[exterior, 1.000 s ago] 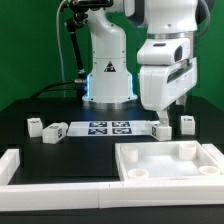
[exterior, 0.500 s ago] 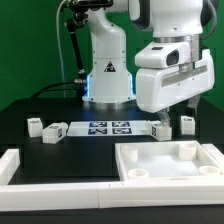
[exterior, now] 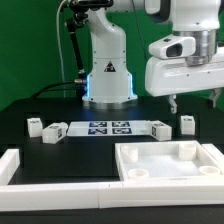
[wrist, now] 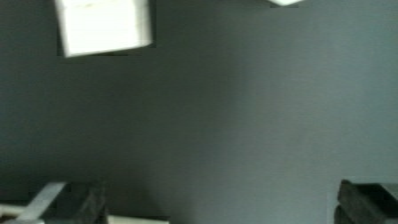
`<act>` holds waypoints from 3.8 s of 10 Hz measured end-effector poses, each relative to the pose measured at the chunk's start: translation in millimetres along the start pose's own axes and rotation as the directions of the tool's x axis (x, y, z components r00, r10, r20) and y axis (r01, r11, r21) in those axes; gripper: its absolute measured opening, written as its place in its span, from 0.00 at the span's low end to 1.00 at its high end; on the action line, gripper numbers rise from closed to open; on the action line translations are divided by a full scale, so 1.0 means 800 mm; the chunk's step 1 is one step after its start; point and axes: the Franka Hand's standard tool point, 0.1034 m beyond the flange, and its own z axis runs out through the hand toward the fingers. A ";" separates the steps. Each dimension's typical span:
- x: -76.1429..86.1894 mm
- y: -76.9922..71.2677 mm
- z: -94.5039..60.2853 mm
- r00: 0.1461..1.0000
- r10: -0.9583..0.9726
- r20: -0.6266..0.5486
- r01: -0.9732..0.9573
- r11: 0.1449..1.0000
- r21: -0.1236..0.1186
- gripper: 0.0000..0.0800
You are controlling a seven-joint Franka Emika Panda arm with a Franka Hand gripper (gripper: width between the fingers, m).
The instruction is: Assemble square table
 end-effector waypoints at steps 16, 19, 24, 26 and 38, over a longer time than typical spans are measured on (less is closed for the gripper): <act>-0.061 -0.018 0.035 0.636 0.159 0.755 -0.213 0.977 -0.027 0.81; -0.076 -0.020 0.045 0.602 0.193 0.775 -0.243 0.969 -0.052 0.81; -0.078 -0.021 0.049 0.596 0.196 0.779 -0.245 0.968 -0.056 0.81; -0.087 -0.027 0.065 0.597 0.195 0.778 -0.239 0.969 -0.060 0.81; -0.100 -0.035 0.082 0.590 0.186 0.786 -0.222 0.973 -0.063 0.36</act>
Offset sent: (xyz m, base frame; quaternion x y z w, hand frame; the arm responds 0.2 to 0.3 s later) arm 0.0000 0.0000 0.0000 0.0000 0.0000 0.0000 1.0000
